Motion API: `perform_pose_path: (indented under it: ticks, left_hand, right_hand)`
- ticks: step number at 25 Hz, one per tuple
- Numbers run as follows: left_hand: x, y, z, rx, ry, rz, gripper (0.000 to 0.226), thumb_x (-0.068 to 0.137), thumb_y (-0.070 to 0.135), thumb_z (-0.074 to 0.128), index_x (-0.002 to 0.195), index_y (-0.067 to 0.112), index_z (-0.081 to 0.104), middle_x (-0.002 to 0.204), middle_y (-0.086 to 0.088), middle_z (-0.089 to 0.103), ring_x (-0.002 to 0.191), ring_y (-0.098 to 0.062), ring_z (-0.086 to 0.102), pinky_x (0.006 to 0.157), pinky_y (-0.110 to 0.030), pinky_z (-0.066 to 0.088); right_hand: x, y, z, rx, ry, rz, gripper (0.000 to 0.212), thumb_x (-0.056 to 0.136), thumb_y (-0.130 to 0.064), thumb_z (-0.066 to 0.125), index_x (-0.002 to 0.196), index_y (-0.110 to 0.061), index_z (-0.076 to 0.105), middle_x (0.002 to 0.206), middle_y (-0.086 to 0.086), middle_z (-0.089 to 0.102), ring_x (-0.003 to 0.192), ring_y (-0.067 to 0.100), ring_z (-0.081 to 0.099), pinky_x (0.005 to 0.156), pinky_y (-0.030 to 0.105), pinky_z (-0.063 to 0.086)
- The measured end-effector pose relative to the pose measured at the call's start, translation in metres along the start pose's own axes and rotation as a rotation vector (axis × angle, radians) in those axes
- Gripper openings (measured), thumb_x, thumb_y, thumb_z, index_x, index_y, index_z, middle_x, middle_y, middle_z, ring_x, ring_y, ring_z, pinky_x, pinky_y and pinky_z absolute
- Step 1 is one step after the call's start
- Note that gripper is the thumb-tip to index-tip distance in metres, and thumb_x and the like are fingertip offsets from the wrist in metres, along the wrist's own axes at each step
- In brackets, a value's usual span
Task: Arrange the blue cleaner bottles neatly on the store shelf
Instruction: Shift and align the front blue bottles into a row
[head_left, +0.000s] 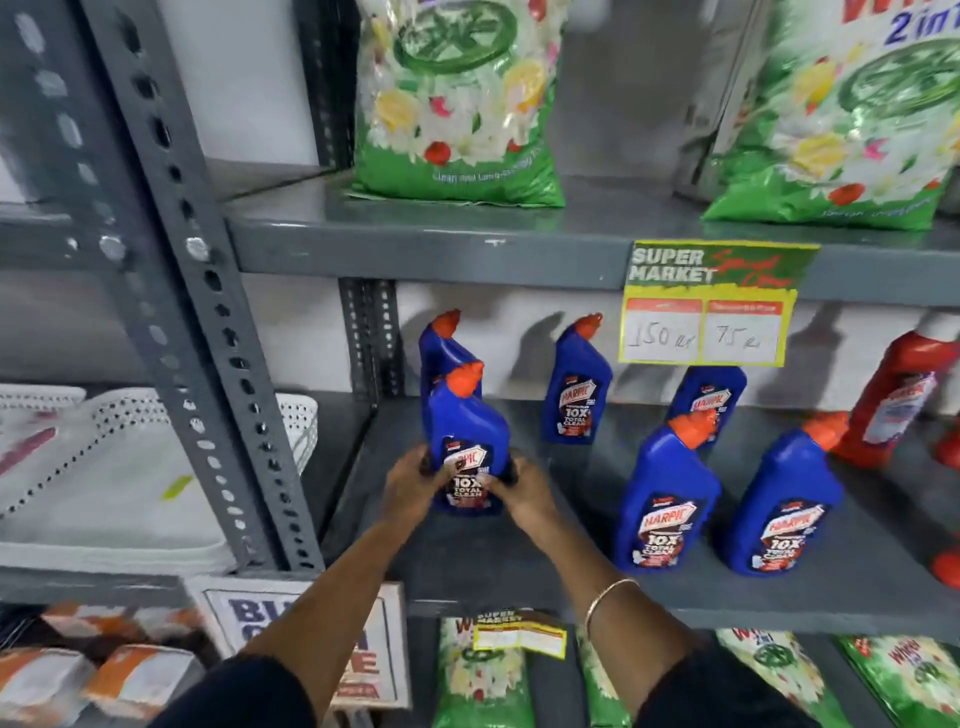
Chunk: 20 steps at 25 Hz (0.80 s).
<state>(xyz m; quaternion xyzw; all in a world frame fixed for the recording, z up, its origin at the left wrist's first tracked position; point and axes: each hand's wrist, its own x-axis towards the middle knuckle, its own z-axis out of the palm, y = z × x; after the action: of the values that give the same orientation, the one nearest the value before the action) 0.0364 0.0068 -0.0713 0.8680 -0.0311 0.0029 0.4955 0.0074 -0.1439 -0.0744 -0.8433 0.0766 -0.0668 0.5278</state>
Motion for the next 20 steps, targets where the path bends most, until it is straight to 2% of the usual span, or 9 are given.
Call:
perform_pose_path:
  ticks: [2, 4, 6, 8, 10, 12, 16, 20]
  left_hand:
    - [-0.008, 0.005, -0.007, 0.011, -0.032, 0.029, 0.069, 0.054, 0.060, 0.055, 0.098, 0.007, 0.063, 0.098, -0.018, 0.070, 0.093, -0.031, 0.064, 0.084, -0.046, 0.051]
    - [-0.021, 0.012, -0.013, -0.009, -0.052, 0.064, 0.050, 0.066, 0.044, 0.066, 0.098, 0.006, 0.062, 0.100, -0.017, 0.070, 0.092, -0.029, 0.064, 0.079, -0.039, 0.051]
    - [-0.035, 0.013, -0.014, -0.093, -0.088, 0.071, 0.034, 0.075, 0.023, 0.069, 0.103, 0.005, 0.062, 0.103, -0.013, 0.069, 0.089, -0.022, 0.063, 0.068, -0.023, 0.049]
    - [-0.051, 0.013, -0.016, -0.120, -0.128, 0.089, 0.032, 0.076, 0.016, 0.068, 0.106, 0.006, 0.061, 0.103, -0.008, 0.069, 0.088, -0.016, 0.062, 0.065, -0.013, 0.044]
    - [-0.061, 0.011, -0.017, -0.125, -0.129, 0.107, 0.032, 0.076, 0.017, 0.068, 0.105, 0.005, 0.061, 0.103, -0.008, 0.069, 0.088, -0.018, 0.064, 0.067, -0.016, 0.047]
    - [-0.069, 0.011, -0.020, -0.123, -0.135, 0.113, 0.031, 0.077, 0.018, 0.068, 0.103, 0.004, 0.061, 0.101, -0.009, 0.069, 0.089, -0.021, 0.064, 0.068, -0.018, 0.048]
    - [-0.075, 0.013, -0.033, -0.119, -0.139, 0.110, 0.030, 0.078, 0.014, 0.067, 0.104, 0.002, 0.060, 0.100, -0.009, 0.067, 0.087, -0.018, 0.061, 0.067, -0.014, 0.045]
    - [-0.069, -0.002, -0.050, -0.156, -0.123, 0.070, 0.032, 0.078, 0.013, 0.066, 0.107, 0.002, 0.058, 0.111, -0.018, 0.067, 0.099, -0.029, 0.063, 0.088, -0.039, 0.051]
  right_hand:
    - [-0.011, 0.002, 0.000, 0.059, 0.051, -0.019, 0.055, 0.065, -0.032, 0.071, 0.109, -0.002, 0.058, 0.104, 0.012, 0.067, 0.095, 0.022, 0.061, 0.069, 0.008, 0.044]
    - [-0.025, 0.004, -0.003, 0.127, 0.063, -0.010, 0.040, 0.073, -0.011, 0.070, 0.109, -0.002, 0.056, 0.102, 0.009, 0.063, 0.097, 0.022, 0.059, 0.082, 0.025, 0.047]
    - [-0.044, 0.004, -0.007, 0.148, 0.059, -0.022, 0.037, 0.074, -0.009, 0.069, 0.109, -0.007, 0.057, 0.105, 0.009, 0.064, 0.099, 0.024, 0.060, 0.089, 0.037, 0.048]
    - [-0.061, 0.005, -0.009, 0.122, 0.080, -0.049, 0.036, 0.073, -0.016, 0.071, 0.107, -0.013, 0.058, 0.108, 0.011, 0.067, 0.100, 0.024, 0.062, 0.090, 0.042, 0.049]
    - [-0.073, 0.006, -0.009, 0.104, 0.099, -0.053, 0.034, 0.072, -0.019, 0.072, 0.104, -0.015, 0.060, 0.107, 0.012, 0.069, 0.100, 0.024, 0.063, 0.089, 0.042, 0.051]
    - [-0.081, 0.002, -0.010, 0.098, 0.107, -0.049, 0.034, 0.073, -0.017, 0.072, 0.105, -0.011, 0.060, 0.104, 0.010, 0.068, 0.098, 0.024, 0.063, 0.086, 0.036, 0.050]
    - [-0.086, -0.010, 0.001, 0.103, 0.090, -0.046, 0.038, 0.074, -0.015, 0.070, 0.109, -0.006, 0.057, 0.108, 0.015, 0.067, 0.099, 0.024, 0.062, 0.083, 0.029, 0.046]
    - [-0.086, -0.021, 0.019, 0.122, 0.073, -0.035, 0.040, 0.075, -0.014, 0.070, 0.112, -0.006, 0.056, 0.112, 0.016, 0.066, 0.100, 0.022, 0.061, 0.083, 0.026, 0.045]
